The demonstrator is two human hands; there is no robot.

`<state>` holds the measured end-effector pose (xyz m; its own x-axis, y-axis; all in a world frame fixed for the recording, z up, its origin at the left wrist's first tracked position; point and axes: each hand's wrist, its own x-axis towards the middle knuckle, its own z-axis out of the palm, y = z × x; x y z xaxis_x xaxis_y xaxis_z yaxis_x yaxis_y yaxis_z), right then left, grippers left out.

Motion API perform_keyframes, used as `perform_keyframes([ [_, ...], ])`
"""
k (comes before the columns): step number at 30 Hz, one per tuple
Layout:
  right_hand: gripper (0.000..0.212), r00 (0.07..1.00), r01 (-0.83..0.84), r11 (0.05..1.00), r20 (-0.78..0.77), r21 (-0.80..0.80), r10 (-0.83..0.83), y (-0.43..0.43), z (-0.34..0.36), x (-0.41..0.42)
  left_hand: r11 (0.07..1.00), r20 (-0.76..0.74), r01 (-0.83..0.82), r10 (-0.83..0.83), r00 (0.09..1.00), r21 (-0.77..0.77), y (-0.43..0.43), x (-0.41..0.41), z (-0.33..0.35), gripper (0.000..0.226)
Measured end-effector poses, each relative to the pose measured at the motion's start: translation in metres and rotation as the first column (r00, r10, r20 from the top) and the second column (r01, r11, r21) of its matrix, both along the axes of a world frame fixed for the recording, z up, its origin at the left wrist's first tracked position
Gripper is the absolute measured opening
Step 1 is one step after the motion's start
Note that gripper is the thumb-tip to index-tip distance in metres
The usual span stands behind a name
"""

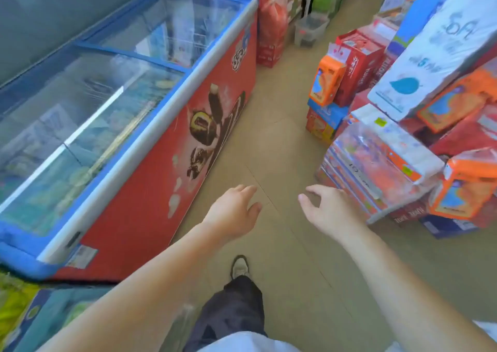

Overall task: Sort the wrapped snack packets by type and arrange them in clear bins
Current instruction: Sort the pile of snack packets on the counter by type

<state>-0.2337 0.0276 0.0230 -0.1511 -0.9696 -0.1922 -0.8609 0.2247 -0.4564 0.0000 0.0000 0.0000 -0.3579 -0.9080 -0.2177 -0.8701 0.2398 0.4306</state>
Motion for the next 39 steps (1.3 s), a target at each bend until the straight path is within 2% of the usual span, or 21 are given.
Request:
perform_keyframes([
  [3, 0.042, 0.997, 0.049, 0.999, 0.053, 0.007, -0.049, -0.052, -0.005, 0.004, 0.999, -0.047, -0.029, 0.03, 0.998, 0.027, -0.052, 0.002, -0.004, 0.055],
  [8, 0.043, 0.991, 0.099, 0.994, 0.082, 0.043, -0.103, -0.135, -0.004, 0.002, 0.997, -0.019, 0.047, -0.046, 0.999, 0.06, -0.153, -0.006, 0.0, 0.055],
  [14, 0.056, 0.994, 0.103, 0.986, 0.02, 0.132, -0.106, -0.206, -0.008, -0.024, 0.98, 0.075, 0.069, -0.084, 0.994, 0.184, -0.25, -0.037, -0.008, 0.053],
  [20, 0.056, 0.99, 0.101, 0.983, 0.078, 0.152, -0.114, -0.313, -0.033, -0.071, 0.973, 0.094, 0.058, -0.081, 0.992, 0.224, -0.365, -0.09, -0.024, 0.053],
  [25, 0.055, 1.0, 0.01, 0.987, 0.001, 0.157, -0.01, -0.419, -0.027, -0.107, 0.984, 0.057, 0.016, -0.026, 0.998, 0.176, -0.463, -0.13, -0.021, 0.052],
  [33, 0.049, 0.991, -0.118, 0.982, -0.047, 0.146, 0.126, -0.598, -0.028, -0.137, 0.994, 0.049, -0.072, 0.068, 0.996, 0.087, -0.625, -0.137, -0.016, 0.051],
  [39, 0.047, 0.992, -0.109, 0.986, -0.052, 0.129, 0.116, -0.759, -0.036, -0.144, 0.995, 0.017, -0.087, 0.086, 0.996, 0.058, -0.785, -0.138, -0.02, 0.055],
])
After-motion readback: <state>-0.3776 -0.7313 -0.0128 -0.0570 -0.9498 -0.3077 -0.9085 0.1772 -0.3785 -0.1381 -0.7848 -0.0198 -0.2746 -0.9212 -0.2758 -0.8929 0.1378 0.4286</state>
